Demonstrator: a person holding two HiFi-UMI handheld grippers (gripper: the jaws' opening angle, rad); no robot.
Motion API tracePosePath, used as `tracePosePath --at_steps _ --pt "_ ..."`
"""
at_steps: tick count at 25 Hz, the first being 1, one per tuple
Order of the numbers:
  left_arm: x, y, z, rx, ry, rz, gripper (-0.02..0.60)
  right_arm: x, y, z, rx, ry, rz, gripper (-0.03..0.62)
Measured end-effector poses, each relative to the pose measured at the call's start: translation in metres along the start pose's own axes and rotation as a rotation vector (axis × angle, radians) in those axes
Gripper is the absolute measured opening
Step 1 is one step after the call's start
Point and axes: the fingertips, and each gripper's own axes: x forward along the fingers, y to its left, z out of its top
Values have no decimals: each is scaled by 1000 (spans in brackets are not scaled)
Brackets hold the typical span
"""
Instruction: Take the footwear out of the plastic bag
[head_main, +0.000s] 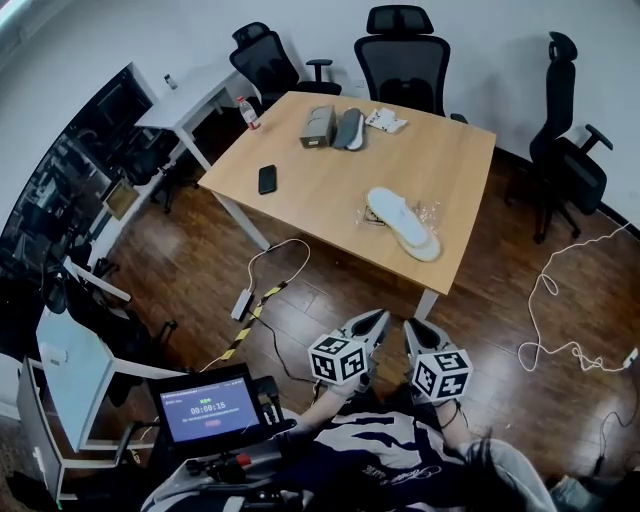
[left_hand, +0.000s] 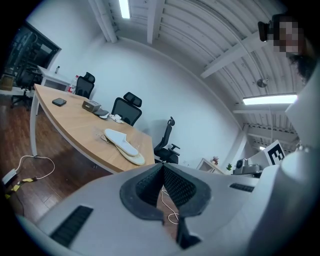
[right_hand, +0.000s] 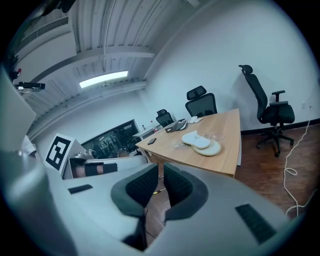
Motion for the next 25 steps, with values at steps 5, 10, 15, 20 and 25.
tracePosePath --at_steps 5,10,15,20,25 --pt "-11 11 6 10 -1 -34 4 11 13 -1 -6 -6 -27 9" --pt "-22 22 10 13 -8 -46 3 17 29 -5 -18 -2 -30 9" --pt "-22 26 8 1 0 -64 3 18 30 -8 -23 2 -48 8" --pt "-24 27 2 -8 5 -74 4 17 32 -14 -33 7 -57 9" --pt "-20 31 6 -11 4 -72 5 21 29 -12 -29 8 -58 8"
